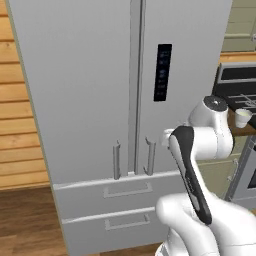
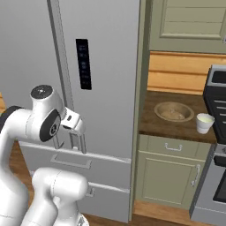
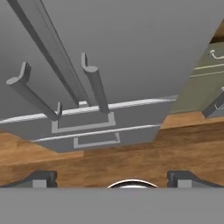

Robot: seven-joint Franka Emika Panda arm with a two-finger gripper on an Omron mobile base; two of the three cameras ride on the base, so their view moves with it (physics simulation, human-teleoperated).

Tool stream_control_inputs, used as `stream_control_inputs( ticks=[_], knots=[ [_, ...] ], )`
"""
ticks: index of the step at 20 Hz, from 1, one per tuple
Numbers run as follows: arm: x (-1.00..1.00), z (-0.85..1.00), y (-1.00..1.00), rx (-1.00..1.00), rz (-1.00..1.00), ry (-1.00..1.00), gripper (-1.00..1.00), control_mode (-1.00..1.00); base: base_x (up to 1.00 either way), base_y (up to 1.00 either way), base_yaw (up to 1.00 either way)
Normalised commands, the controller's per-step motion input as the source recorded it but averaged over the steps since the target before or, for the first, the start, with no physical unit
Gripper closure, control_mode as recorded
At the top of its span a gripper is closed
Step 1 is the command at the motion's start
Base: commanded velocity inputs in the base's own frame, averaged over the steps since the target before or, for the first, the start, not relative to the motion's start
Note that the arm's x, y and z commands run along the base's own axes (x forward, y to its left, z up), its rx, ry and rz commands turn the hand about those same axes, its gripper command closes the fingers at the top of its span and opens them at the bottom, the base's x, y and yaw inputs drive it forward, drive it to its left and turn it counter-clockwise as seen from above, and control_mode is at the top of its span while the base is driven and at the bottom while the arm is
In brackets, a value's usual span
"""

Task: Grab a lemon wedge from the fridge and one ice cube from the ice bowl, and put them in the glass of lemonade.

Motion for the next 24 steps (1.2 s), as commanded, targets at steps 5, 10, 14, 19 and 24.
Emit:
stream_control_inputs(
  ticks=[5, 10, 14, 19, 24],
  knots=[
    [0.36, -0.08, 0.43, -0.07, -0.15, -0.04, -1.0, -1.0, 0.0, 0.0, 0.0],
    [0.57, -0.02, 0.06, -0.03, -0.06, 0.0, -1.0, -1.0, 0.0, 0.0, 0.0],
    [0.43, -0.15, 0.07, -0.03, -0.02, 0.01, -1.0, -1.0, 0.0, 0.0, 0.0],
    [0.36, -0.56, 0.14, -0.01, -0.16, 0.18, -1.0, -1.0, 0.0, 0.0, 0.0],
    [0.89, -0.33, -0.4, 0.01, 0.15, 0.07, -1.0, -1.0, 0.0, 0.0, 0.0]
  ],
)
